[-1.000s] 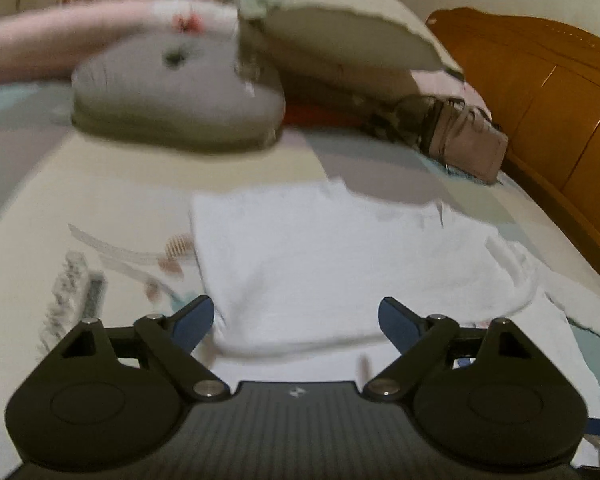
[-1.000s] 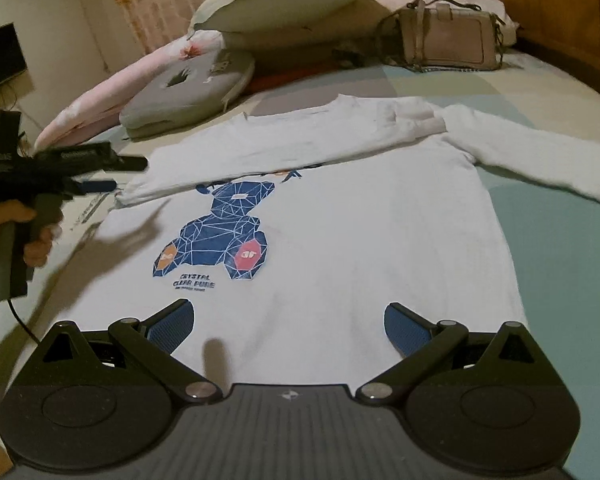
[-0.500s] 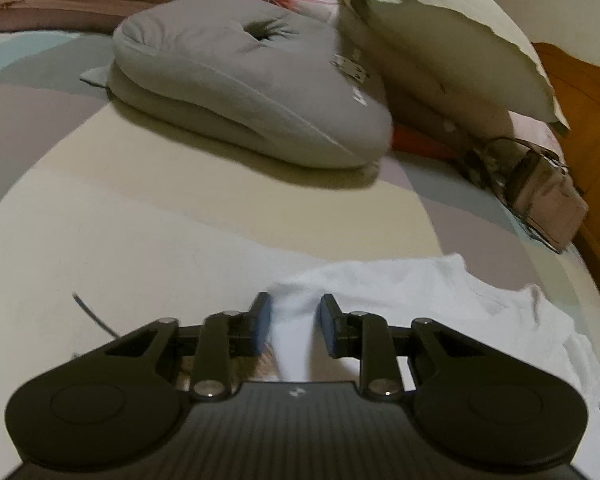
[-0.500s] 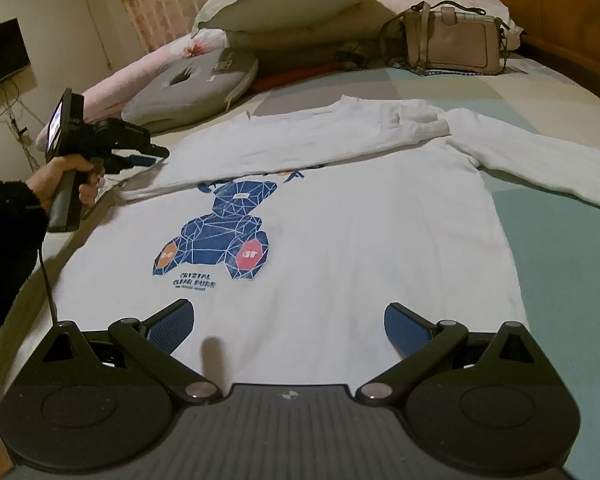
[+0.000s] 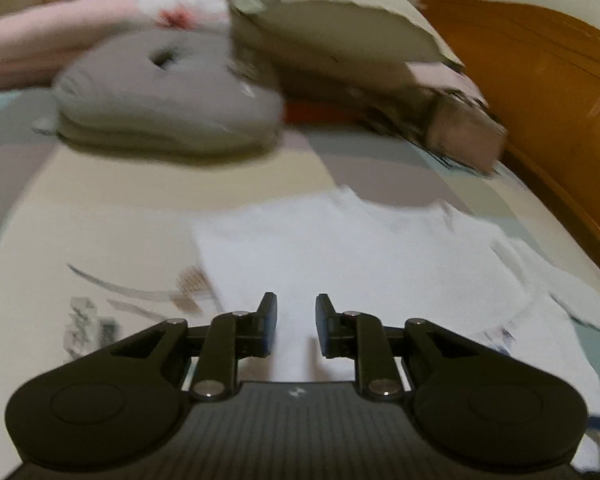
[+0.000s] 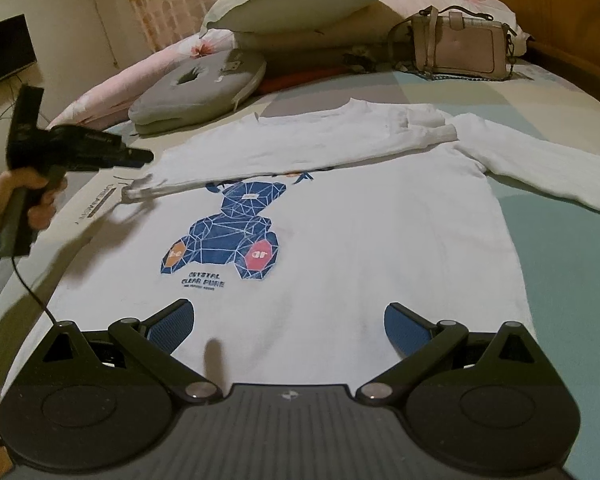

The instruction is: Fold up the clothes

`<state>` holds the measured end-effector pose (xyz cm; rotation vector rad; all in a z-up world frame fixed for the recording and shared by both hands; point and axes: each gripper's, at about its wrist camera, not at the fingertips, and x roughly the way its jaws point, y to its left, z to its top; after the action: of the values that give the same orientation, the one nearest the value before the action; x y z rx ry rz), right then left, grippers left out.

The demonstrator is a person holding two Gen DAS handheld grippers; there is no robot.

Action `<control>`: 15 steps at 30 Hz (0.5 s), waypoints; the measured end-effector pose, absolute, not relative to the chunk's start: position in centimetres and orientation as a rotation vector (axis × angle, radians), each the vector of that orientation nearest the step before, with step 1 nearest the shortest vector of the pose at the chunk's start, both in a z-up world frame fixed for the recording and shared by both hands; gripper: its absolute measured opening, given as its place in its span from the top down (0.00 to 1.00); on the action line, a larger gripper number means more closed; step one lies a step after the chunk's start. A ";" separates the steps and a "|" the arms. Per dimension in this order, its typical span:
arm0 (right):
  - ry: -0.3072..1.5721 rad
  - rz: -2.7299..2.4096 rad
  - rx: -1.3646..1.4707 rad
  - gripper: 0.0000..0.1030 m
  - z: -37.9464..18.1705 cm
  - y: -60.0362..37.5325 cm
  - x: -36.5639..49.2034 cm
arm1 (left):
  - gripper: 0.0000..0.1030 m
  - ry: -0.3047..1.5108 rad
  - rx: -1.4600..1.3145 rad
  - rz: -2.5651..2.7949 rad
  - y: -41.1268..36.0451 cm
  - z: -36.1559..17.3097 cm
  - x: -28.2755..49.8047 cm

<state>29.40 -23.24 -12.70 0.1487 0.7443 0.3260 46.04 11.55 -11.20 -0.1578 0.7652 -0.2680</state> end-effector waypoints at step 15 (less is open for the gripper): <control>0.739 0.328 0.137 0.00 -12.2 -23.4 29.3 | 0.39 0.790 0.027 -0.098 8.8 -9.2 43.7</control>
<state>29.34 -23.44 -12.16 0.1373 0.7395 0.3276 43.67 8.80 -9.22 0.0266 0.7898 -0.0977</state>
